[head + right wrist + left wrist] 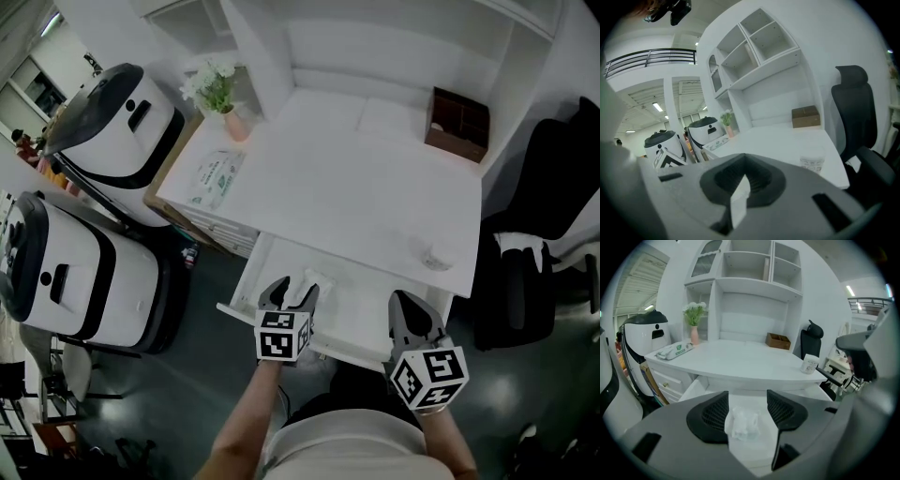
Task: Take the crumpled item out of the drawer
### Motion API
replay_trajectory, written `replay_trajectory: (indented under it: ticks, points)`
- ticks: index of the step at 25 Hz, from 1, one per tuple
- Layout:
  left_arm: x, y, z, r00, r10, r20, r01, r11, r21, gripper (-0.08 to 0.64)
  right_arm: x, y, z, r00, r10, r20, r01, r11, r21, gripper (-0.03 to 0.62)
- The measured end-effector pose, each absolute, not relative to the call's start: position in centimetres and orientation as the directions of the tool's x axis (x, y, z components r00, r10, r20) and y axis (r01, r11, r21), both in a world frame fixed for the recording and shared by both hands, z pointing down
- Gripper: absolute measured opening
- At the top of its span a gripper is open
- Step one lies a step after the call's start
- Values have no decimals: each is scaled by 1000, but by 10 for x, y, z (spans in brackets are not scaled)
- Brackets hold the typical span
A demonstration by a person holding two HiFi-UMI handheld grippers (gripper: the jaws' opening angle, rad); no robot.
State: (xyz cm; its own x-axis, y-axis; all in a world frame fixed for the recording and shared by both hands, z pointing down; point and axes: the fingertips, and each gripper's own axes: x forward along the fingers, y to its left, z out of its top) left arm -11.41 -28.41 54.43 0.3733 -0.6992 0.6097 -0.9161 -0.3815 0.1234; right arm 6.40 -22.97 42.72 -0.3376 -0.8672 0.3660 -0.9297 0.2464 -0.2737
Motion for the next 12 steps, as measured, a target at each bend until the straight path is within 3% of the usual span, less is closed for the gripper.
replay_trajectory:
  ticks: [12]
  points:
    - [-99,-303,636,326,-457,827,-887,-449,102,265,81,-251,441,-308,-864,399,-935,198,-294,2]
